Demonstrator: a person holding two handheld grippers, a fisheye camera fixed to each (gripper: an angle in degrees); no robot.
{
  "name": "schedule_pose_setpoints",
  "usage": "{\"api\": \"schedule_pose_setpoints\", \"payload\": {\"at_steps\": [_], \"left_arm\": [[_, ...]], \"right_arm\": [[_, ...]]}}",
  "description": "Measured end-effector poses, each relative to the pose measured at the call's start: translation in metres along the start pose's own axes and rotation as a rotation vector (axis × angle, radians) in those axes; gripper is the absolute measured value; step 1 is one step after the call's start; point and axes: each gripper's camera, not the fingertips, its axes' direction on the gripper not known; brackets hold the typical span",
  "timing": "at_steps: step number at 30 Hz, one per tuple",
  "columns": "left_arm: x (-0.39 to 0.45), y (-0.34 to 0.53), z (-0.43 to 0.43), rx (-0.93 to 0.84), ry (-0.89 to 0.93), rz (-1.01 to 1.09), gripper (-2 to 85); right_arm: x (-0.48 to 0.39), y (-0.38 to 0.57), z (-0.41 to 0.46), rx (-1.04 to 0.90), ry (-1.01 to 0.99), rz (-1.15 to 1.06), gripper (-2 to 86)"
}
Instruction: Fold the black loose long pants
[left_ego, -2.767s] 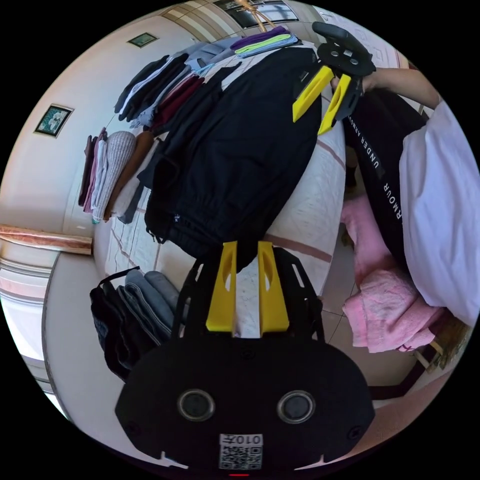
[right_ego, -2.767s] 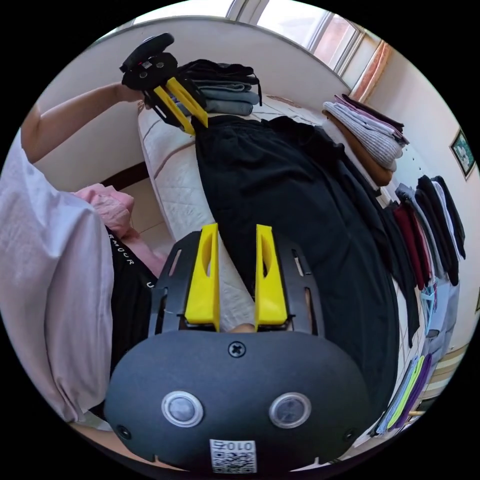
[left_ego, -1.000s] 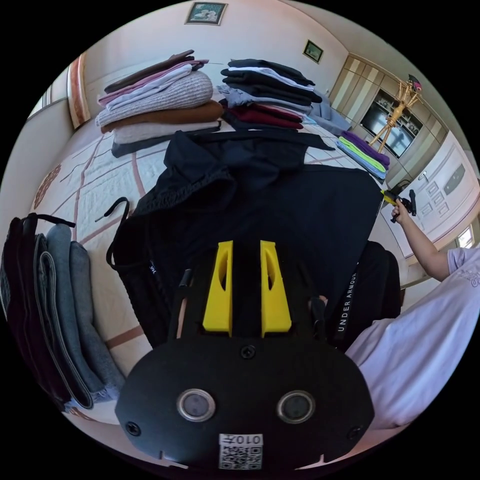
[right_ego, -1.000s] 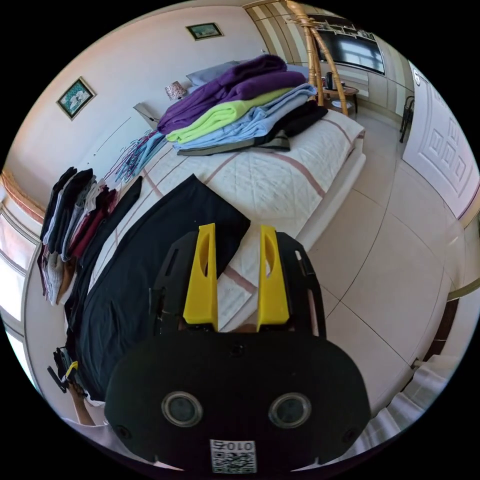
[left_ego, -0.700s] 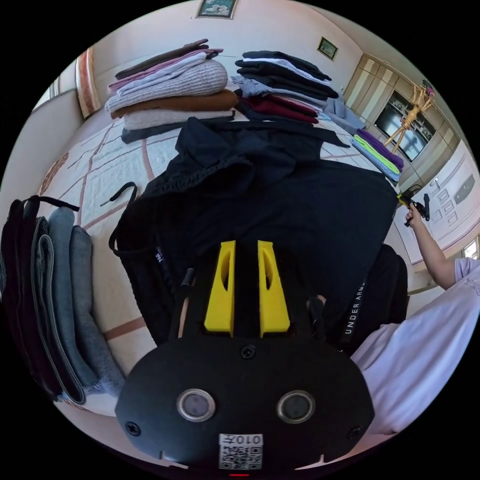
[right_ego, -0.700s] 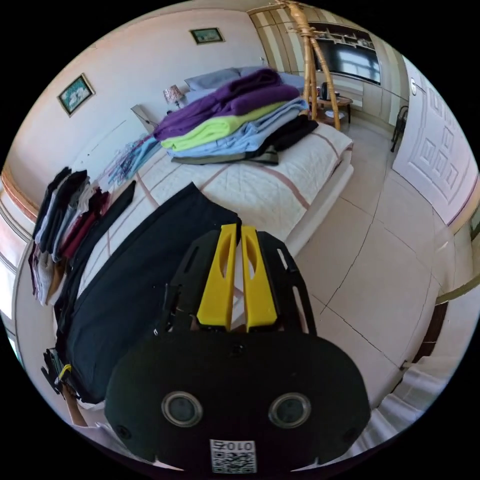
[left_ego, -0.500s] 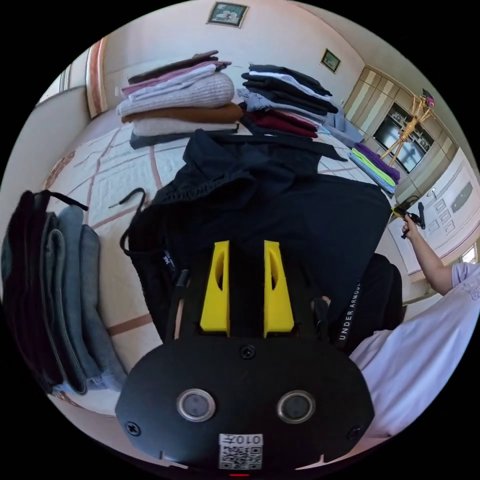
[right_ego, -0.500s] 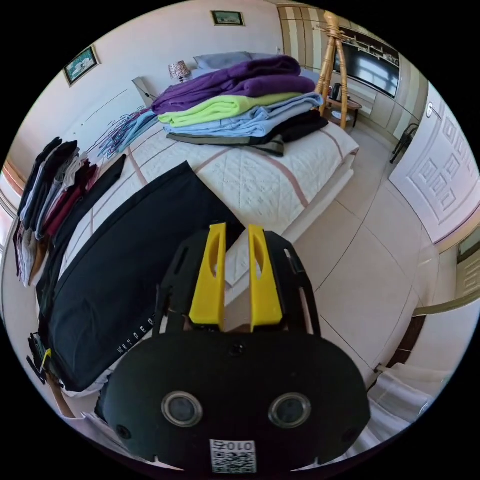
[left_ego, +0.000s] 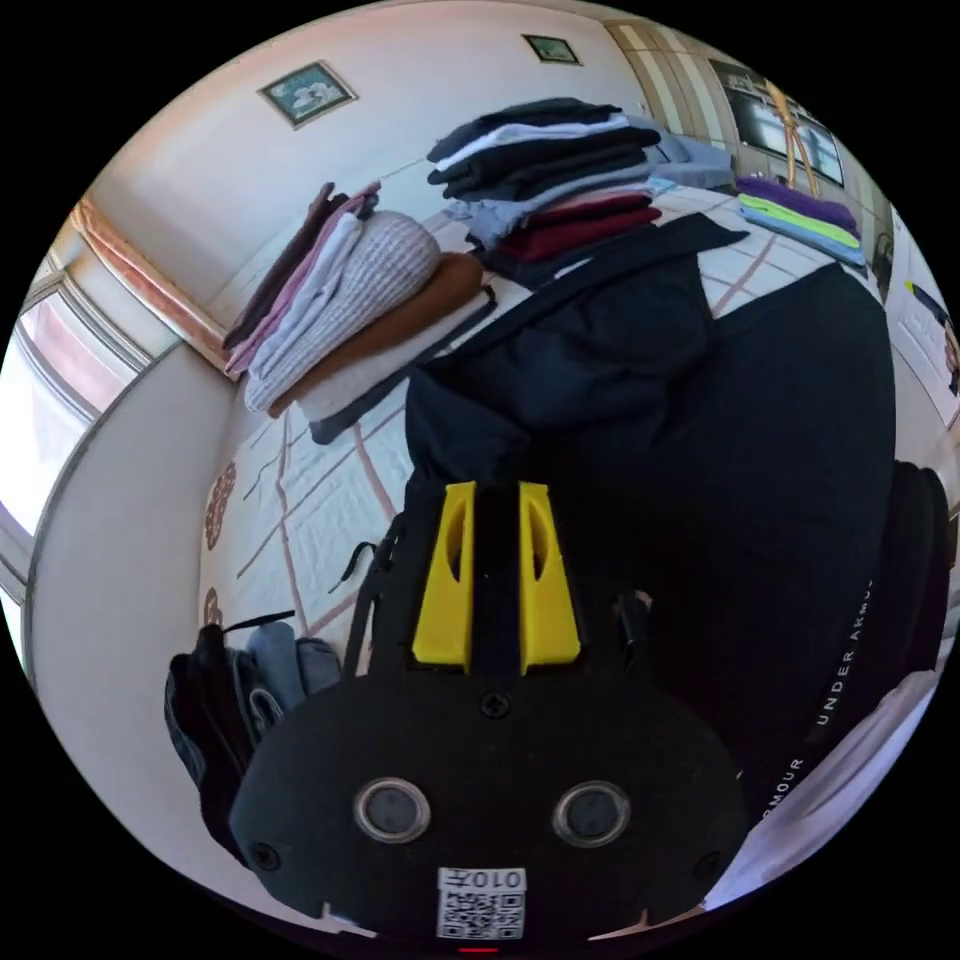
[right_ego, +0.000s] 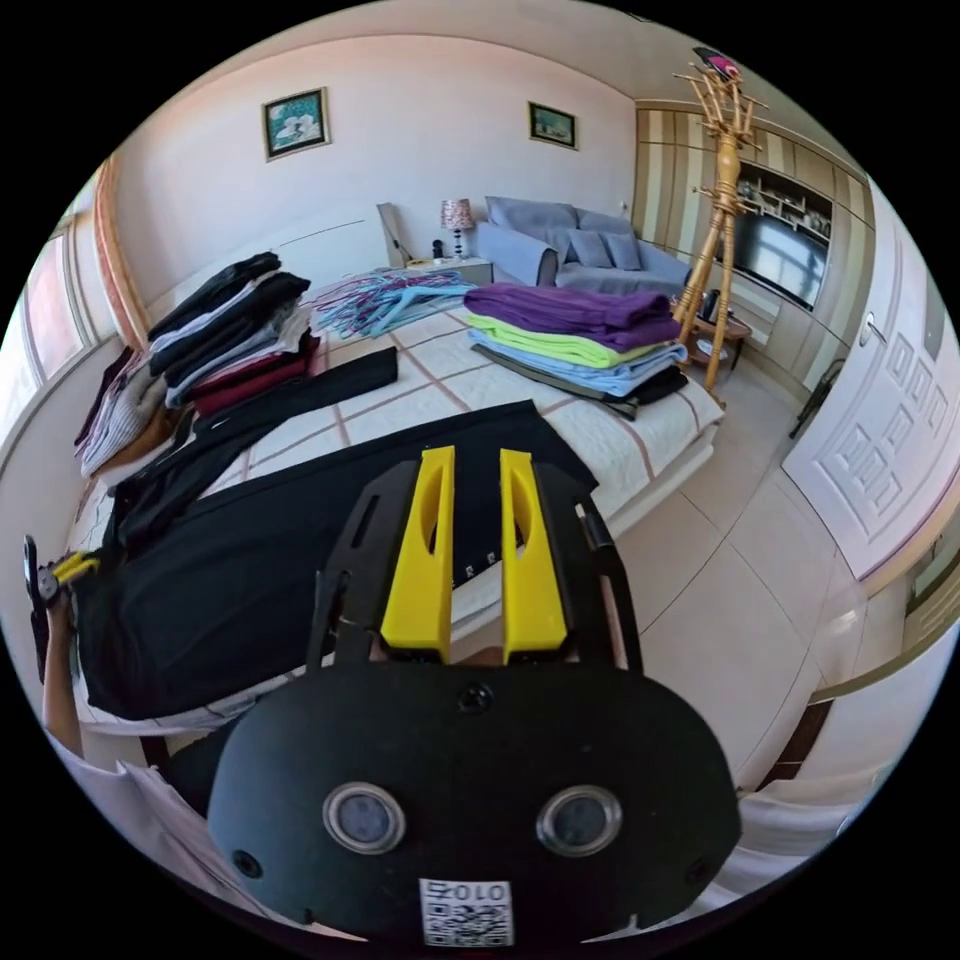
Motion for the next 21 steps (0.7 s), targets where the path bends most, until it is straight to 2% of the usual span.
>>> {"api": "schedule_pose_setpoints", "payload": {"at_steps": [3,6,8,11,14,18,21], "left_arm": [[-0.059,-0.002,-0.004,0.012,-0.059,-0.098,6.6],[-0.145,0.012,0.000,0.003,-0.174,-0.324,6.0],[-0.204,0.031,0.033,-0.067,-0.054,-0.472,6.6],[-0.235,0.052,0.074,-0.203,0.015,-0.574,8.1],[-0.234,0.069,0.065,-0.154,0.017,-0.630,9.4],[-0.193,0.061,0.035,-0.008,-0.028,-0.518,9.5],[-0.120,0.016,0.032,0.090,0.130,-0.209,9.7]], "right_arm": [[-0.020,0.005,-0.007,-0.012,-0.017,-0.047,8.2],[-0.036,0.007,-0.015,-0.007,-0.037,-0.076,7.8],[-0.046,0.008,-0.016,-0.014,-0.064,-0.090,7.7],[-0.066,0.011,-0.015,-0.038,-0.094,-0.130,7.7],[-0.084,0.013,-0.017,-0.040,-0.106,-0.176,7.7],[-0.096,0.009,-0.013,-0.077,-0.144,-0.215,7.8],[-0.107,0.004,-0.005,-0.115,-0.230,-0.239,7.8]]}}
